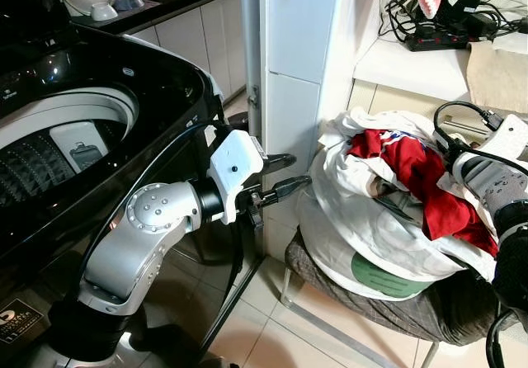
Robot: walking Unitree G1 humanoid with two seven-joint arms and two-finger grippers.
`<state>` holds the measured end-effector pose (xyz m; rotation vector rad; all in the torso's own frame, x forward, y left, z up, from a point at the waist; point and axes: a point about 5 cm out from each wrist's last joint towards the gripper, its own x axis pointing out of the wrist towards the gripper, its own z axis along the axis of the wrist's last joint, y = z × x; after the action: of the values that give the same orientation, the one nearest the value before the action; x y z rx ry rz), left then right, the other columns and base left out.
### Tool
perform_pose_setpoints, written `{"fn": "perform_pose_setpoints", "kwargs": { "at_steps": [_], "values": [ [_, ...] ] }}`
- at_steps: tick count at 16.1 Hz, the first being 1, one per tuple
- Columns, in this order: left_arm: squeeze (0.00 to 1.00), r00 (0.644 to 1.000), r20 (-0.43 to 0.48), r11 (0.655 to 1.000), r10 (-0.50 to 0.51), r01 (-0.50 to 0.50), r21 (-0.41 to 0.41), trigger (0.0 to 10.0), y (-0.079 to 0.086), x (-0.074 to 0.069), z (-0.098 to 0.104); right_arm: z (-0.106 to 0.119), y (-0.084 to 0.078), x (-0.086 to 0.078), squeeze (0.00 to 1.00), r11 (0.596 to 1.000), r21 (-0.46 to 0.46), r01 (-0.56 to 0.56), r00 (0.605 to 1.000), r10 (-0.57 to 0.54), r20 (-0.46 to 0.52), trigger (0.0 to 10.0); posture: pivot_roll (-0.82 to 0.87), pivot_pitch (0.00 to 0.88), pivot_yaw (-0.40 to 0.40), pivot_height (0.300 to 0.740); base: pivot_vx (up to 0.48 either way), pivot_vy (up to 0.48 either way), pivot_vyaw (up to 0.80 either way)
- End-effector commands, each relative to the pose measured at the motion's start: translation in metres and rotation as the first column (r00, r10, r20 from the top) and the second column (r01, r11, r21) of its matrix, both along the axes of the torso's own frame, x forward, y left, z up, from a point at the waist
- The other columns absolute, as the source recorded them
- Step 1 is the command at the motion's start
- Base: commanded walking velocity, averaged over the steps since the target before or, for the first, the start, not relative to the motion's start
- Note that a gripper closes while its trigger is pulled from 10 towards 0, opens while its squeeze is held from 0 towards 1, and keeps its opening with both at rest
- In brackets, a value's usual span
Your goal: Clothes washing
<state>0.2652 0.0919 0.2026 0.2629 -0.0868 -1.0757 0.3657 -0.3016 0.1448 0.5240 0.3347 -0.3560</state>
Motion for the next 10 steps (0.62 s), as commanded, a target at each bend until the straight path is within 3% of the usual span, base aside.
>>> {"fn": "perform_pose_setpoints", "kwargs": {
  "at_steps": [1,10],
  "values": [
    [0.0,1.0,0.014,1.0,-0.01,0.01,0.015,10.0,0.0004,-0.0013,0.0042,-0.0033,0.0024,-0.0004,0.0,0.999,0.033,-0.003,1.0,0.004,-0.005,0.0,0.01,0.0,0.045,0.74,0.0,0.0,0.0],
    [0.0,1.0,0.016,1.0,-0.002,0.002,0.021,10.0,0.0012,0.0002,0.0036,-0.0079,0.0005,-0.0035,0.0,0.999,0.051,0.006,1.0,-0.005,-0.02,0.0,0.0,0.0,0.048,0.74,0.0,0.0,0.0]
  ]
}}
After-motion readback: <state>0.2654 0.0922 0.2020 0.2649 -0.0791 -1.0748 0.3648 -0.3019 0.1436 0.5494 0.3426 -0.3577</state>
